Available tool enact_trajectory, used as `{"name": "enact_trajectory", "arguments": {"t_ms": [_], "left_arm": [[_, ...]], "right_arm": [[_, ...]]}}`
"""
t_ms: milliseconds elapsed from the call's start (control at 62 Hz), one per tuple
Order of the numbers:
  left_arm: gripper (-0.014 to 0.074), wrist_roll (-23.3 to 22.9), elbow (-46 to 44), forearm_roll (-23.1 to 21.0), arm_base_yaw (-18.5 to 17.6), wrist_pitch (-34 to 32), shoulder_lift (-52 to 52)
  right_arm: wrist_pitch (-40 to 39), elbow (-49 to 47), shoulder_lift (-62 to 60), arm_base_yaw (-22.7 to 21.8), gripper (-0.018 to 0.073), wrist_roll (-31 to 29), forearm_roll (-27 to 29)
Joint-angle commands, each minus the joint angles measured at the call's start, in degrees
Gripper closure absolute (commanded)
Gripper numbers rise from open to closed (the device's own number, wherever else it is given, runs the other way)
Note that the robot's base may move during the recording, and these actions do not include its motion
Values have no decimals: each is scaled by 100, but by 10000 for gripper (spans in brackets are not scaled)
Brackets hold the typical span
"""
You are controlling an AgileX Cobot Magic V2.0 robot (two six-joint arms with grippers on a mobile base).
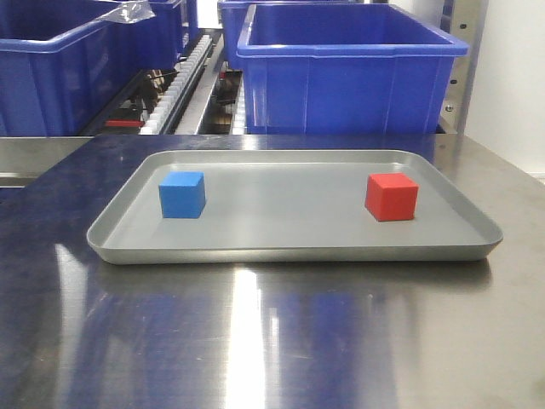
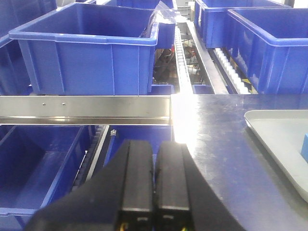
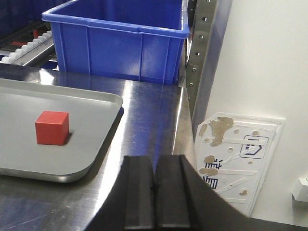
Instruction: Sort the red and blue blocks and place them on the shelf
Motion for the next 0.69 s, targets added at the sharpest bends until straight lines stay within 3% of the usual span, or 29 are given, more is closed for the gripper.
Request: {"name": "enact_trajectory", "arguments": {"t_ms": [0, 678], "left_arm": [[512, -25, 225, -49, 14, -492, -96], [512, -25, 225, -49, 14, -492, -96]], "right_arm": [[-494, -12, -43, -20, 510, -20, 7], [-494, -12, -43, -20, 510, -20, 7]]}}
